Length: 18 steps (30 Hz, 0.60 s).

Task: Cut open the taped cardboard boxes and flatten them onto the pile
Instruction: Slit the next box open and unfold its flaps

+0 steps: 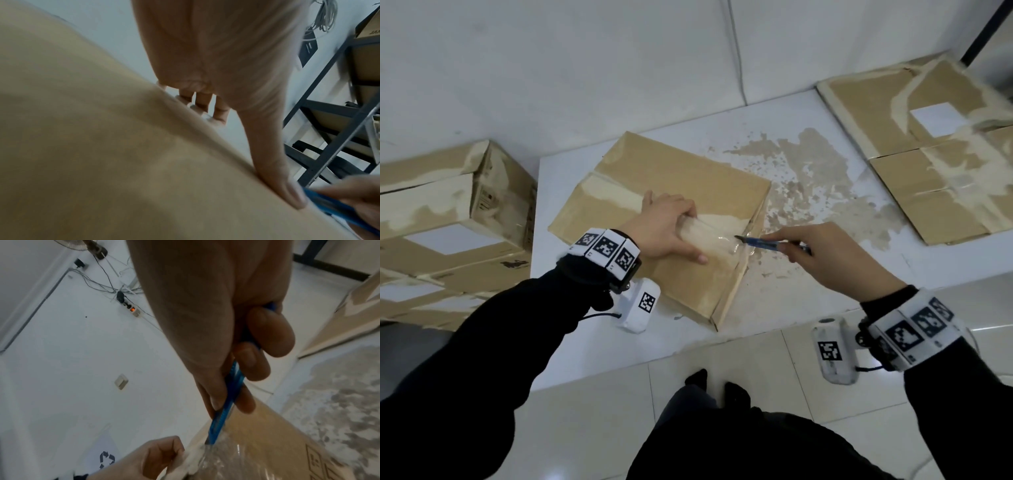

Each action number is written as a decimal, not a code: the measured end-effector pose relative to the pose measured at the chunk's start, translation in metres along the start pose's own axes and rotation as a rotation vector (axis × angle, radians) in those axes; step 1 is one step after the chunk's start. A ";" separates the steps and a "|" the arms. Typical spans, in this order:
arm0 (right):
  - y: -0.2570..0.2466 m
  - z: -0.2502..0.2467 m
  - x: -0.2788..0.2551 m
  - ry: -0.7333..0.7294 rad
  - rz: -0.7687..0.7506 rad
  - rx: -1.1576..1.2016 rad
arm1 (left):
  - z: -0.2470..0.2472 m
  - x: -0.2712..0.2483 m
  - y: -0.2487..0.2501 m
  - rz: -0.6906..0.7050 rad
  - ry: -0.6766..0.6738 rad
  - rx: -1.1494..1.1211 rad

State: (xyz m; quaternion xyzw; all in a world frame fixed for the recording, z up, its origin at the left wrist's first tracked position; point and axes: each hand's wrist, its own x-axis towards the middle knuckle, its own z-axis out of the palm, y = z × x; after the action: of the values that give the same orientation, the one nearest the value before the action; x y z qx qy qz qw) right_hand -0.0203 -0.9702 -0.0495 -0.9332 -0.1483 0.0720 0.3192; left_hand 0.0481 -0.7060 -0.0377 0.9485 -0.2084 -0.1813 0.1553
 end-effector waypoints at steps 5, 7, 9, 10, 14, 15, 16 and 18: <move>0.004 0.007 -0.006 0.010 0.064 0.105 | -0.004 0.005 0.013 0.063 -0.044 0.055; 0.004 0.012 -0.006 0.024 0.100 0.164 | -0.003 0.007 0.018 0.072 -0.084 0.089; 0.004 0.014 -0.007 0.022 0.122 0.209 | 0.000 0.008 0.023 0.041 -0.107 0.131; 0.004 0.015 -0.007 0.014 0.131 0.231 | 0.001 0.010 0.024 0.019 -0.101 0.126; 0.011 0.013 -0.015 -0.024 0.156 0.363 | 0.003 0.012 0.020 -0.013 -0.081 -0.056; 0.013 0.011 -0.017 -0.032 0.163 0.392 | 0.004 0.010 0.019 -0.011 -0.079 -0.099; 0.016 0.012 -0.019 -0.038 0.169 0.409 | 0.005 0.009 0.017 -0.011 -0.070 -0.137; 0.016 0.016 -0.020 -0.033 0.184 0.441 | 0.008 0.008 0.015 0.000 -0.041 -0.184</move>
State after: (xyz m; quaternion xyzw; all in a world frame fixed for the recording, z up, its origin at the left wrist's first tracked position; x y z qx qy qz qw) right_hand -0.0394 -0.9797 -0.0716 -0.8493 -0.0487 0.1464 0.5049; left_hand 0.0460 -0.7243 -0.0416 0.9264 -0.1938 -0.2189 0.2374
